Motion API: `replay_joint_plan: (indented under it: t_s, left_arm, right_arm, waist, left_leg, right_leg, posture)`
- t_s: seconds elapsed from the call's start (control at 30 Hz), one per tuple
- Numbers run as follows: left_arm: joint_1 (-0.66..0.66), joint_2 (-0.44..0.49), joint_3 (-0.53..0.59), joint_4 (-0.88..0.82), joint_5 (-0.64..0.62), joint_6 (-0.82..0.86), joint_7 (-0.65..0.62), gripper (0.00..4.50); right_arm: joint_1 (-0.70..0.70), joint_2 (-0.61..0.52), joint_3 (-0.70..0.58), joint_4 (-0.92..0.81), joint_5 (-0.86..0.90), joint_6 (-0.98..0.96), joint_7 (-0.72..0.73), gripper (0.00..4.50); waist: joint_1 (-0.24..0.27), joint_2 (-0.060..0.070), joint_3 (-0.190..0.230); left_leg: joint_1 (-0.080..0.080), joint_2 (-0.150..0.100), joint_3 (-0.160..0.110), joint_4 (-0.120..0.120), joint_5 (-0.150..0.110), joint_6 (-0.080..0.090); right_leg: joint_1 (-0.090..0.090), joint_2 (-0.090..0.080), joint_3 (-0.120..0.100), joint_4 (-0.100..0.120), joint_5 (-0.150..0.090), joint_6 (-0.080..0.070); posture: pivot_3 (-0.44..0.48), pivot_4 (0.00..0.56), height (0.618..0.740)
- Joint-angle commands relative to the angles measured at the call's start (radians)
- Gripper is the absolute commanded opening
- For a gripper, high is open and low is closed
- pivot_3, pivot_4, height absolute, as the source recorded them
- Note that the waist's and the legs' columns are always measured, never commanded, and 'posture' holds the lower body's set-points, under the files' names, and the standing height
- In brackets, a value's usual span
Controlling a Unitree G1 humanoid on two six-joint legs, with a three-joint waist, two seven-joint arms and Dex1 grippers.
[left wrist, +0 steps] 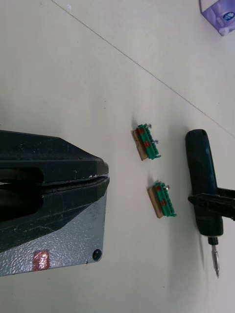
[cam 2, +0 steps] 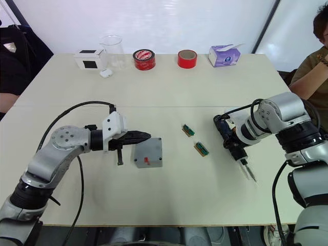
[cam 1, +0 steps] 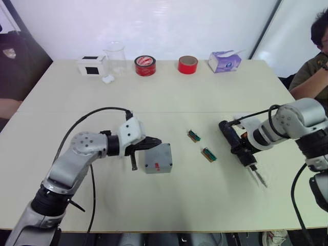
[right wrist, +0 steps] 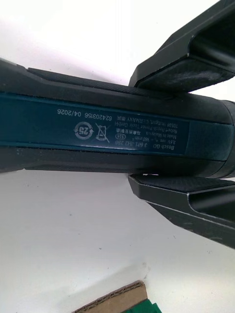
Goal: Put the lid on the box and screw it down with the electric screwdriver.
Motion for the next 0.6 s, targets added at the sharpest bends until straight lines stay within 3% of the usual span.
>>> replay_joint_plan:
  t_s: [0.03, 0.3, 0.4, 0.6]
  left_arm:
    - [0.004, 0.020, 0.029, -0.042, -0.019, -0.005, -0.016, 0.00]
    - [-0.004, 0.061, 0.051, -0.014, -0.046, -0.010, -0.069, 0.00]
    - [-0.007, 0.076, 0.034, 0.004, -0.037, -0.016, -0.098, 0.00]
    - [-0.002, 0.088, -0.002, 0.039, -0.009, -0.040, -0.144, 0.00]
  right_arm:
    - [0.012, 0.005, -0.011, -0.007, 0.013, 0.007, -0.003, 1.73]
    - [-0.199, 0.050, -0.184, -0.036, 0.171, 0.007, -0.024, 1.72]
    - [-0.177, 0.119, -0.389, -0.239, 0.229, -0.043, 0.021, 1.72]
    - [0.009, 0.270, -0.581, -0.622, 0.228, -0.368, 0.125, 1.72]
  waist:
    - [0.000, 0.000, 0.000]
    - [-0.006, 0.010, 0.006]
    - [0.002, 0.011, 0.006]
    - [0.007, 0.009, 0.005]
  left_leg:
    - [0.000, 0.000, 0.000, 0.000, 0.000, 0.000]
    - [-0.005, 0.000, 0.002, 0.000, 0.000, 0.000]
    - [-0.008, 0.000, 0.001, -0.002, 0.000, 0.000]
    - [-0.018, 0.000, -0.002, 0.000, 0.000, 0.000]
  right_leg:
    - [0.000, 0.000, 0.000, 0.000, 0.000, 0.000]
    - [-0.007, 0.000, 0.001, 0.003, 0.000, 0.000]
    - [-0.011, 0.002, 0.001, 0.002, 0.000, 0.000]
    - [-0.016, -0.001, -0.002, 0.001, 0.000, 0.000]
  posture:
    - [0.000, 0.150, 0.739]
    - [0.000, 0.150, 0.739]
    - [0.000, 0.150, 0.739]
    - [0.000, 0.150, 0.739]
